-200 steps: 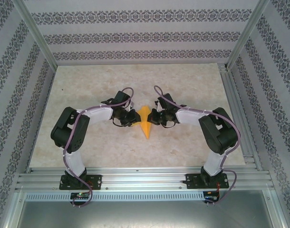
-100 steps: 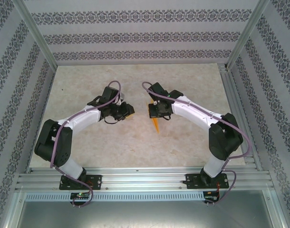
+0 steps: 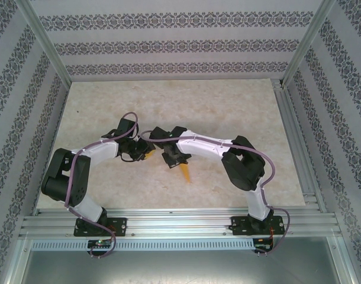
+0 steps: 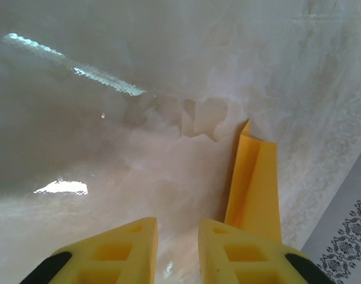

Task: Fold a paper plane with a square sheet of paper (pick it up from the middle)
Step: Turn over the paper at the center of the table.

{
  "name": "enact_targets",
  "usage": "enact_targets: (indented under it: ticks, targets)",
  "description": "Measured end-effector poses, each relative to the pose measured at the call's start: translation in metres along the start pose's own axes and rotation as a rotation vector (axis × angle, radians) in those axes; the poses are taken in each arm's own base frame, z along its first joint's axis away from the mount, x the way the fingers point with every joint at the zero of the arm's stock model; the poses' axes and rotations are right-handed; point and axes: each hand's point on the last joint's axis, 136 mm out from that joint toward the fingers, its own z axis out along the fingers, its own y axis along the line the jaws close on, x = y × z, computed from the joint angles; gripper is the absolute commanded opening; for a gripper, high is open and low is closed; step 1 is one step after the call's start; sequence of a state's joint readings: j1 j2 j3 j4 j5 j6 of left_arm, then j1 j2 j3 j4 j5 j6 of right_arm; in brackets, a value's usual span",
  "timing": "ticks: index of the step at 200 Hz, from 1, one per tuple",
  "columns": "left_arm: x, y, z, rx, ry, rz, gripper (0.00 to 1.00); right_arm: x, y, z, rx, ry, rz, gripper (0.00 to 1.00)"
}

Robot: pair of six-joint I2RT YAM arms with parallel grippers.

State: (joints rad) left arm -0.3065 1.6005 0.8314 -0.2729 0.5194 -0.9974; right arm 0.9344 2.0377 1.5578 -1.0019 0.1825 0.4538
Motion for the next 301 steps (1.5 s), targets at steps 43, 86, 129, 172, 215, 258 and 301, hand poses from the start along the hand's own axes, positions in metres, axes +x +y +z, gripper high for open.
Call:
enact_targets:
  ticks: [43, 86, 129, 172, 215, 258, 301]
  targets:
    - [0.003, -0.008, 0.0, 0.032, 0.025, 0.009, 0.28, 0.003, 0.0, 0.005, -0.002, 0.004, 0.024, 0.22]
    - [0.006, -0.022, 0.004, 0.062, 0.048, 0.037, 0.32, 0.019, 0.004, 0.019, -0.04, 0.032, 0.043, 0.06]
    - [0.007, -0.034, 0.009, 0.09, 0.063, 0.063, 0.45, 0.017, 0.009, 0.018, -0.112, 0.004, 0.065, 0.06]
    - [0.011, -0.047, 0.028, 0.116, 0.098, 0.047, 0.5, 0.022, 0.006, 0.016, -0.22, -0.074, 0.058, 0.06]
    - [0.011, -0.053, 0.034, 0.14, 0.094, 0.003, 0.5, 0.017, 0.006, 0.021, -0.262, -0.127, 0.068, 0.05]
    - [0.013, -0.036, 0.037, 0.13, 0.071, -0.06, 0.54, 0.017, -0.003, 0.019, -0.312, -0.162, 0.103, 0.06]
    - [0.012, -0.045, 0.034, 0.176, 0.063, -0.065, 0.58, 0.011, -0.005, 0.011, -0.339, -0.214, 0.091, 0.05]
